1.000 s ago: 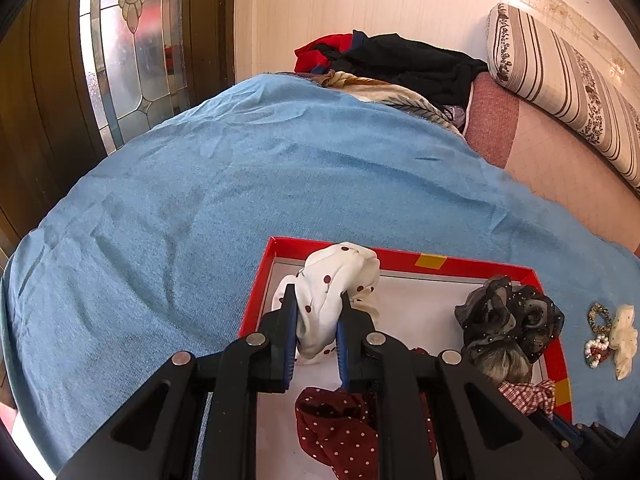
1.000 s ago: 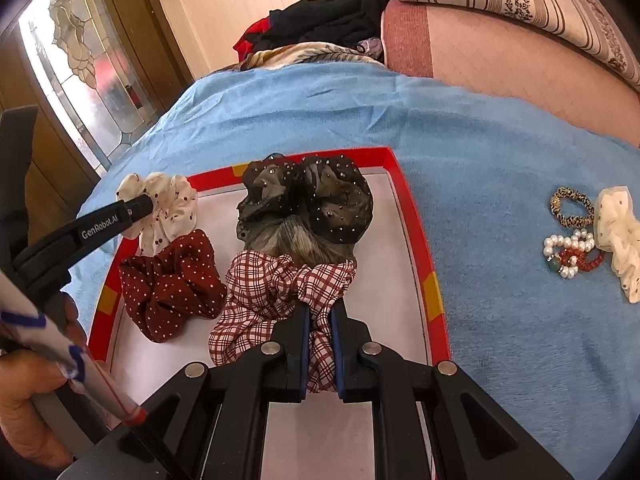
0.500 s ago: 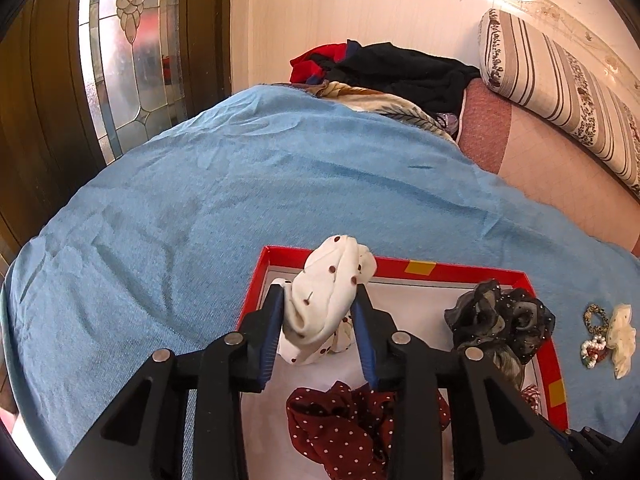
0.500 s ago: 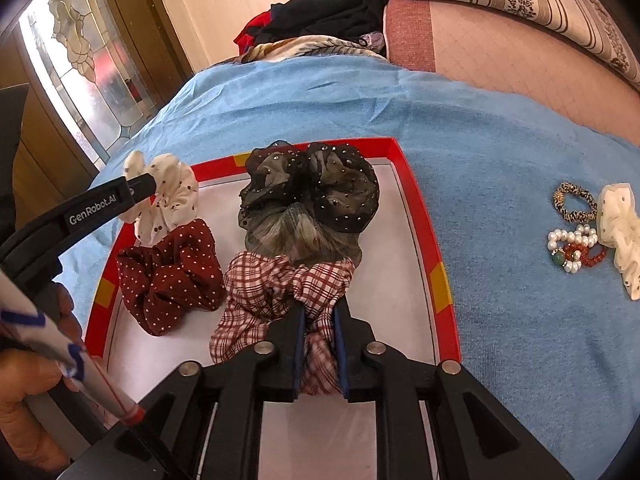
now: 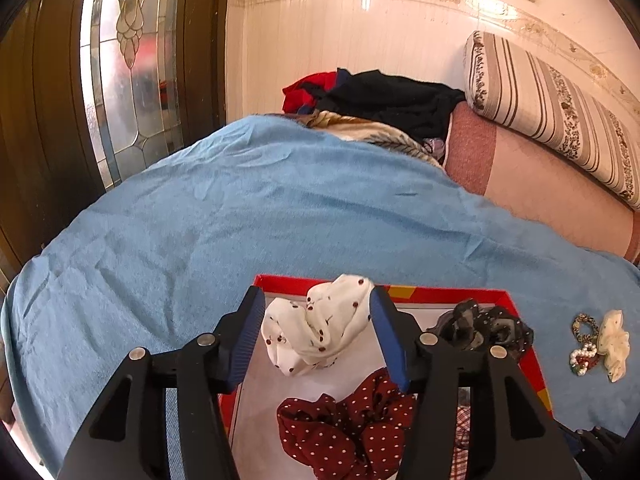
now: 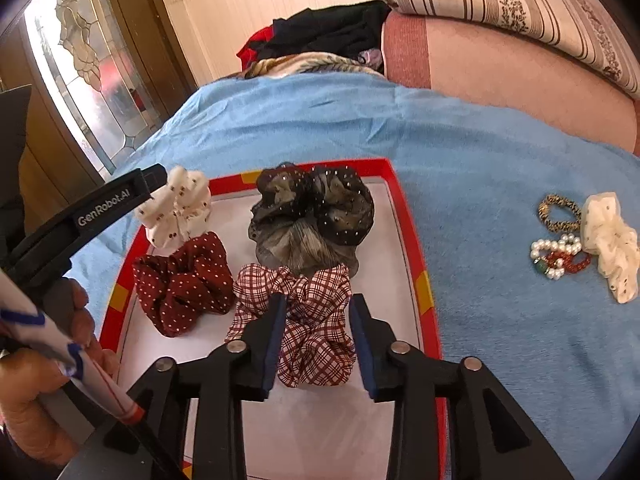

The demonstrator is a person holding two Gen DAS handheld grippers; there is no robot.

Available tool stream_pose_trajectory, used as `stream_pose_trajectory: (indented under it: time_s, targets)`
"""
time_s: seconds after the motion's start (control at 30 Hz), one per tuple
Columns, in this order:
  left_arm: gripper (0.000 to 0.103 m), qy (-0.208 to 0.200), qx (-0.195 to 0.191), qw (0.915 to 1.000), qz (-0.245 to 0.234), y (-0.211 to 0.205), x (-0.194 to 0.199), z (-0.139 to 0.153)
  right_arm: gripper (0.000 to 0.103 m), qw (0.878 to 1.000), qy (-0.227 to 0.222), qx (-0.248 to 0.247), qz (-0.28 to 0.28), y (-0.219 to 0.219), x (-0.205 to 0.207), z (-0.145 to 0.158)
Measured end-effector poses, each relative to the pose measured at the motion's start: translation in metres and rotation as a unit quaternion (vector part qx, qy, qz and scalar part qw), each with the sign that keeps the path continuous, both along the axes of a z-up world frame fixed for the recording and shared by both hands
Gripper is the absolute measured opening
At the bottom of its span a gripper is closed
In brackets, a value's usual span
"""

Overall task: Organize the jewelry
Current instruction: 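Open the right tool to drop the gingham scrunchie while left tool releases white scrunchie, then move both tools back toward the cream scrunchie and pearl bracelets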

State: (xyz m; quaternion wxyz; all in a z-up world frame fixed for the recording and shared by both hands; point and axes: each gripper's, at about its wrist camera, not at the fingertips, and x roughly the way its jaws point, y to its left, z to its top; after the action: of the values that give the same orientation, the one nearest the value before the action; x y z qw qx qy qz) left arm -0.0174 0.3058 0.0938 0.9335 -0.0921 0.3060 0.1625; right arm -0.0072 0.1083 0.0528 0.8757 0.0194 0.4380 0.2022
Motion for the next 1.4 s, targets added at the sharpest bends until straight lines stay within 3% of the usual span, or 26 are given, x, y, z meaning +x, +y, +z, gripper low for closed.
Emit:
stream_pose_trajectory:
  time_s: [0.37,0.5,0.77,1.27,1.4]
  targets:
    - [0.062,-0.023,0.018,0.9996,0.000,-0.011,-0.004,0.010,0.038,1.000,-0.014,0.021,-0.005,-0.017,-0.009,0.016]
    - [0.072,-0.031,0.019,0.9993,0.002,-0.013,-0.006,0.012,0.041,0.999,-0.014,0.030,-0.010,-0.025,-0.012,0.020]
    - [0.080,-0.052,0.030,0.9982,-0.005,-0.027,-0.009,0.020,0.045,0.998,-0.020,0.048,-0.018,-0.049,-0.013,0.028]
    - [0.082,-0.050,0.066,0.9947,-0.062,-0.093,0.005,0.019,0.047,0.993,-0.014,0.063,-0.100,-0.178,0.000,0.023]
    - [0.082,-0.054,0.054,0.9937,-0.082,-0.106,0.003,0.020,0.047,0.987,-0.005,0.076,-0.143,-0.224,0.007,0.012]
